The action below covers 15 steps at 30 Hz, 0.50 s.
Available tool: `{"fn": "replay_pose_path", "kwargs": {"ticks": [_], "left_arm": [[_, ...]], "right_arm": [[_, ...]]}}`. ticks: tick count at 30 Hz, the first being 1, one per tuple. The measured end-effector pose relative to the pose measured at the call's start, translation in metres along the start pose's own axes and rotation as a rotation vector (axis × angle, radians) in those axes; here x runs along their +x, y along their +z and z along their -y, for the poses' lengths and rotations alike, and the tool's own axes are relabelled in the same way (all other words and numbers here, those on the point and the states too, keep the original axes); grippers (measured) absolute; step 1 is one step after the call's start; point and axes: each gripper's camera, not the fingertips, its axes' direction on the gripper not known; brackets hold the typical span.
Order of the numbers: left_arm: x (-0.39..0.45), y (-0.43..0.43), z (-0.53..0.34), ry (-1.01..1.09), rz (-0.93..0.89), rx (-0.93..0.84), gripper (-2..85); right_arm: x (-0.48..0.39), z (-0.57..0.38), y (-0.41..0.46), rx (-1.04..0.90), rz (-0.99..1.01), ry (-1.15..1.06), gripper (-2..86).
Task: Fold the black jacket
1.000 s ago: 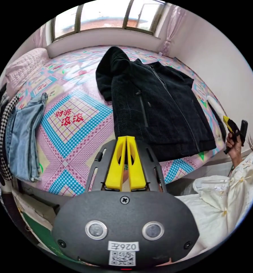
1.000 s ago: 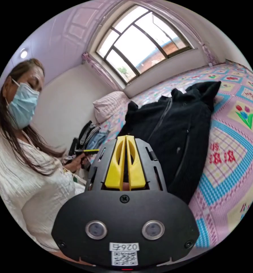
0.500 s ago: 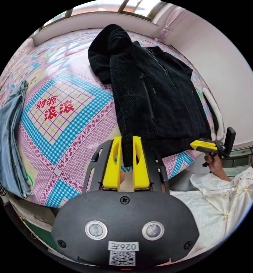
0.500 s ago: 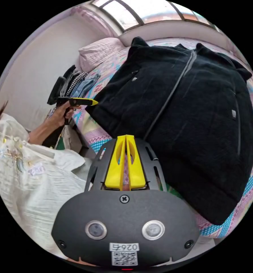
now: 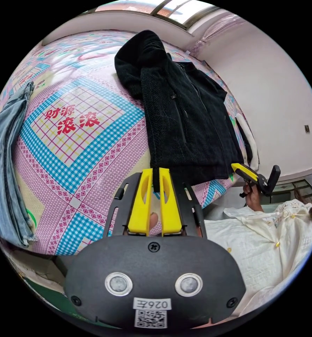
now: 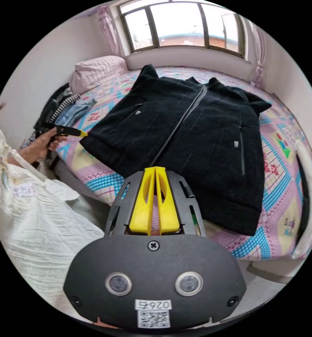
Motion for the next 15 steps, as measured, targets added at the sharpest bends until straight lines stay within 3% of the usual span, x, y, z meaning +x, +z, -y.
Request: {"fn": "replay_pose_path", "kwargs": {"ticks": [5,8,15], "left_arm": [[0.005,-0.032,0.006,0.031,0.087,0.107,-0.5],[0.000,-0.050,0.023,0.031,0.121,0.196,1.0],[-0.022,-0.030,0.117,0.024,0.143,0.192,10.6]], "right_arm": [[-0.021,0.010,0.053,-0.126,-0.098,-0.115,-0.9],[-0.032,0.006,0.059,-0.098,-0.156,-0.155,-0.9],[-0.001,0.002,0.065,-0.096,0.005,0.034,-0.9]]}}
